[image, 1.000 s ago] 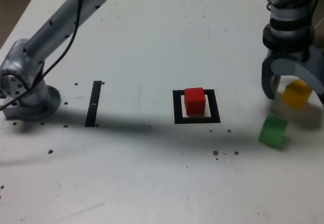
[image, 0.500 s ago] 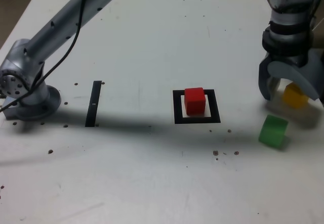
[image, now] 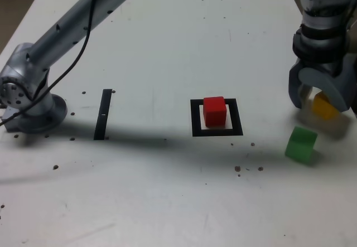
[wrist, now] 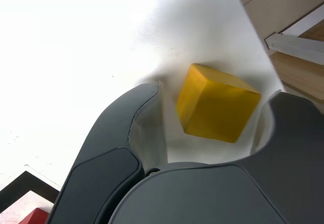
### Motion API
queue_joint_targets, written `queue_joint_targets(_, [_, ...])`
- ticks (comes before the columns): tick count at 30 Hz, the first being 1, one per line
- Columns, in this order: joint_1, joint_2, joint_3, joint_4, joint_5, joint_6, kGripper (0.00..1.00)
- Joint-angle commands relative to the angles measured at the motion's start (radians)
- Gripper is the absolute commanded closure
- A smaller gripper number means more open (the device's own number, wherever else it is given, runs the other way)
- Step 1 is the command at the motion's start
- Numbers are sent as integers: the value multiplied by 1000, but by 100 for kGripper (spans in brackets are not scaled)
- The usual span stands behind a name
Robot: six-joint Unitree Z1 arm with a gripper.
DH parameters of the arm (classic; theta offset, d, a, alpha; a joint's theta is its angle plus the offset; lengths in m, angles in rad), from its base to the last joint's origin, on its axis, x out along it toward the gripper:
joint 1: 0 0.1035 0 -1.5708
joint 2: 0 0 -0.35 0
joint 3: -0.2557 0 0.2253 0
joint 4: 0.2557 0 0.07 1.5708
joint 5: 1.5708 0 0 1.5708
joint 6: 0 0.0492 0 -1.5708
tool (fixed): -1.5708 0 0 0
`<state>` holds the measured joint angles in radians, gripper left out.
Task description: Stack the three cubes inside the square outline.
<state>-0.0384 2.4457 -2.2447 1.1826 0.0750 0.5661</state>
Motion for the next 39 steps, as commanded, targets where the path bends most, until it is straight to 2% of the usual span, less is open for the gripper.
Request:
queue_joint_targets(1, [-5,9,-10,3,2,-2,51])
queue_joint_targets(9, [-25,23,-37,19,0,-2,51])
queue_joint_targets(26, [-51,32,-64,42,4,10,61])
queue_joint_targets(39, [-59,24,-62,41,9,-8,63])
